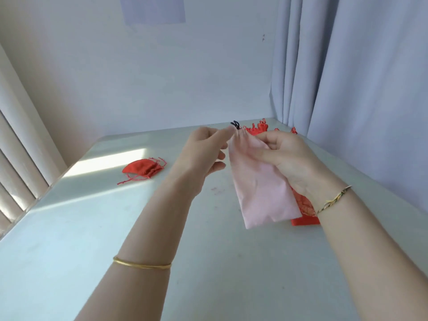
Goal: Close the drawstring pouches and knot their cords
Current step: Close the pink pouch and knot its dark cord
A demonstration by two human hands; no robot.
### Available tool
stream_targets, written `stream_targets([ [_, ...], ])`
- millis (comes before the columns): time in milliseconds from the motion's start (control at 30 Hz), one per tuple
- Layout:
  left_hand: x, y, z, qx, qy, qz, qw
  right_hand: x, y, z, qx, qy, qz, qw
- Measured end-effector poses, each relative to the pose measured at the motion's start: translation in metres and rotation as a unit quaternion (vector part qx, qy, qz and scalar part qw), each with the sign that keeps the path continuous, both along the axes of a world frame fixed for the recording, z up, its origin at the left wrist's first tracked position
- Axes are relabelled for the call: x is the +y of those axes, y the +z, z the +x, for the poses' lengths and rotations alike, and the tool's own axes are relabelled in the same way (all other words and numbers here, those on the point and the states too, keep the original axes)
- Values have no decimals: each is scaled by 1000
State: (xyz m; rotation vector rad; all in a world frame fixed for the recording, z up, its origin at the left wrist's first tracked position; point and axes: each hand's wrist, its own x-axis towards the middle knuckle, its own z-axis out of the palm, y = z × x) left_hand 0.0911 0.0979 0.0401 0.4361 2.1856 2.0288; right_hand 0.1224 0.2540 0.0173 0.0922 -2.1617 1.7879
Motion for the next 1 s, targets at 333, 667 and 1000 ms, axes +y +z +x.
stream_targets([
  [333, 93, -56, 32, -8, -117, -170, 978, 75, -31, 34, 8, -172, 123, 977],
  [667, 109, -83, 24, -10, 19, -121, 992, 69, -62, 74, -25, -282, 391, 876],
  [1000, 114, -92, 16, -39, 18, -100, 994, 62, -88, 31, -129, -233, 476, 838],
])
